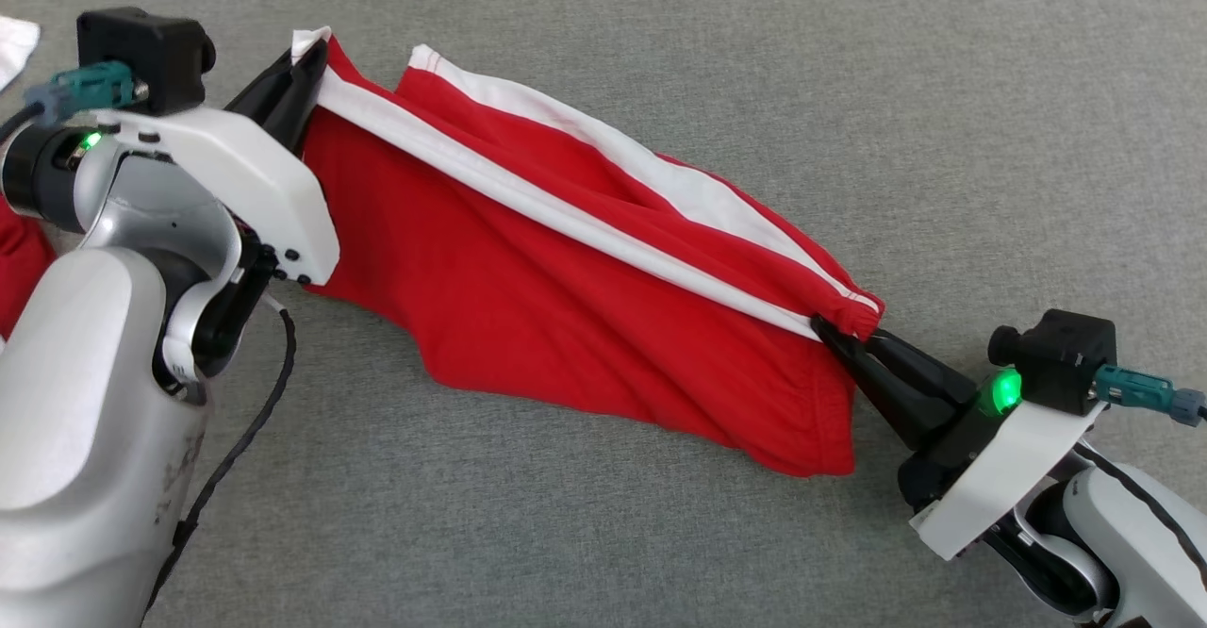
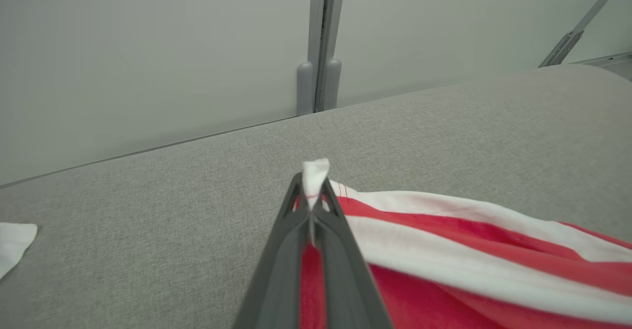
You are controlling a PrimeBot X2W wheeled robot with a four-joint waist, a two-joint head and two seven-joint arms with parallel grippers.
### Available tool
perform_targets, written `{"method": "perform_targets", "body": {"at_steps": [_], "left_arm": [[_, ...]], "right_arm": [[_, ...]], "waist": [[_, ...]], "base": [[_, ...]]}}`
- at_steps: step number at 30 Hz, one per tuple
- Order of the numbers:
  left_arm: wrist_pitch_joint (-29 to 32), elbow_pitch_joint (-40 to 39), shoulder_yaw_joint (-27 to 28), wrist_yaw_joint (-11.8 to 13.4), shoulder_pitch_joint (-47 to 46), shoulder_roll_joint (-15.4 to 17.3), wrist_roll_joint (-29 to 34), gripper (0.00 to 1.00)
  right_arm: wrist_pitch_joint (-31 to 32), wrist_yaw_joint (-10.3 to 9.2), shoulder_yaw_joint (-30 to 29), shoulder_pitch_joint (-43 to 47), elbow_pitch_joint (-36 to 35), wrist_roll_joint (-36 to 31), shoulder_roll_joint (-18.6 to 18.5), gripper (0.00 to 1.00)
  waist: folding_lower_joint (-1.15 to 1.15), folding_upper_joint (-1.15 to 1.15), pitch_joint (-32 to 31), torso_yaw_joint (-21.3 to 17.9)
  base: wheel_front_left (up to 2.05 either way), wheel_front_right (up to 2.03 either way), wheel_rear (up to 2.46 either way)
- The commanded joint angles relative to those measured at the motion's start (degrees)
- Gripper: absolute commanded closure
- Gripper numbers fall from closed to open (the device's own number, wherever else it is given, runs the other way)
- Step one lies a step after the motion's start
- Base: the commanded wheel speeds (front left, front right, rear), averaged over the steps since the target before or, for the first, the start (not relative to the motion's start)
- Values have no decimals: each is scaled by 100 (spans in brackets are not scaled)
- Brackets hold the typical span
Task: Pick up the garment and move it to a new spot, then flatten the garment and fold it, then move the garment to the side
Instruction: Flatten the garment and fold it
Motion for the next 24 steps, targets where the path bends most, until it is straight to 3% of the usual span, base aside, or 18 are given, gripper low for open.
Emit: {"method": "perform_targets", "body": {"at_steps": [1,7,8,10,11,12,13,14,18,21,24], "left_arm": [[48,143,20,-25,-164,7,-40,100],[138,992,-95,-256,-722,37,-14,100],[127,1097,-103,-288,-775,26,-27,100],[105,1285,-135,-355,-854,-1,-65,100],[80,1372,-148,-358,-897,-15,-58,100],[40,1466,-126,-312,-925,-39,-57,85],[12,1546,-135,-311,-930,-67,-63,50],[-16,1622,-142,-329,-930,-94,-92,0],[-299,1760,-125,-356,-858,-168,-92,0],[-814,1584,-55,-416,-648,-228,-118,0],[-1424,1206,-45,-311,-234,-217,35,0]], "right_arm": [[-38,-4,20,-59,81,17,-50,100],[-179,-4,396,-432,312,126,113,100],[-218,-4,449,-491,343,146,149,96],[-309,-4,510,-608,427,90,194,66],[-366,-4,520,-637,475,70,227,38],[-406,-4,510,-657,534,56,264,0],[-421,-4,525,-676,576,46,293,0],[-459,-4,523,-698,615,16,300,0],[-550,-3,460,-635,633,-22,280,0],[-603,-3,387,-436,551,-81,197,0],[-664,-3,189,-130,406,-218,89,0]], "waist": [[0,0,91,-109],[0,0,215,-352],[0,0,224,-387],[0,0,231,-435],[0,0,228,-450],[0,0,222,-462],[0,0,210,-470],[0,0,193,-478],[0,0,79,-472],[0,0,-66,-463],[0,0,-277,-426]], "base": [[0,0,0],[0,0,0],[0,0,0],[0,0,0],[0,0,0],[0,0,0],[0,0,0],[0,0,0],[0,0,0],[0,0,0],[0,0,0]]}}
